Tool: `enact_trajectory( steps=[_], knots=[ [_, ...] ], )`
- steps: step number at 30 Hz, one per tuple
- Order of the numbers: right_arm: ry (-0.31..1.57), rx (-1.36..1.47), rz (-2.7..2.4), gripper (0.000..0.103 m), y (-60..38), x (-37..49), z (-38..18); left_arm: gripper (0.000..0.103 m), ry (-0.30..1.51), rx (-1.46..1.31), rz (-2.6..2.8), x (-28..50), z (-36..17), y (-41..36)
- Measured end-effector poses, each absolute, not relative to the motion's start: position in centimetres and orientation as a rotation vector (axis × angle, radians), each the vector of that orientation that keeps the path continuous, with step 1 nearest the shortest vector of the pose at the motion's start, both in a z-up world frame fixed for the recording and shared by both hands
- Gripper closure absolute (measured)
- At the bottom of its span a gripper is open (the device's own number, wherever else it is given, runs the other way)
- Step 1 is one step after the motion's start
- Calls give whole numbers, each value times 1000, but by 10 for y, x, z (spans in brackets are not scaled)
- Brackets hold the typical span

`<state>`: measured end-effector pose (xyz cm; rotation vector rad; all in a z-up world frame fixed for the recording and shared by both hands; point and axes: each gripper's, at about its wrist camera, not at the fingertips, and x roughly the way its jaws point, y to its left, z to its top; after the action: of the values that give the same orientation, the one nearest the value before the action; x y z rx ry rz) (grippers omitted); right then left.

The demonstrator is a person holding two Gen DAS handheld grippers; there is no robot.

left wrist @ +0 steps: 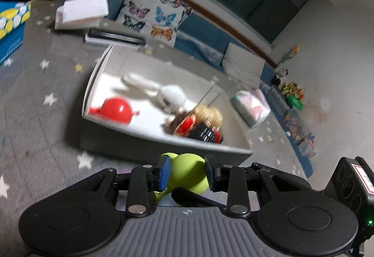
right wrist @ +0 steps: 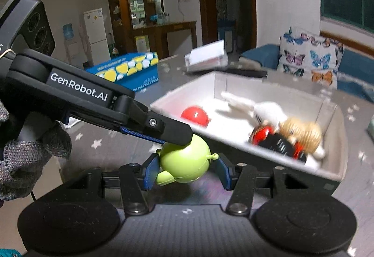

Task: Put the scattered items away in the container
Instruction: 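Lift the green alien with both grippers and lower it into the box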

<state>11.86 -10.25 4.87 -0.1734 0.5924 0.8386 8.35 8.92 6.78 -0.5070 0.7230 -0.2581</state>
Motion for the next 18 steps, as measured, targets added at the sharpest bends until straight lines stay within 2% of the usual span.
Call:
enact_trajectory(
  steps=[10, 13, 14, 18],
  knots=[
    [531, -197, 815, 50, -92, 168, 79, 69, 658, -510, -261, 133, 92, 98],
    [535, -203, 815, 52, -86, 187, 80, 69, 662, -514, -257, 152, 91, 102],
    [543, -206, 812, 56, -84, 194, 80, 69, 667, -523, -260, 158, 90, 104],
    [586, -210, 802, 55, -77, 220, 71, 69, 694, -534, -253, 184, 80, 108]
  ],
)
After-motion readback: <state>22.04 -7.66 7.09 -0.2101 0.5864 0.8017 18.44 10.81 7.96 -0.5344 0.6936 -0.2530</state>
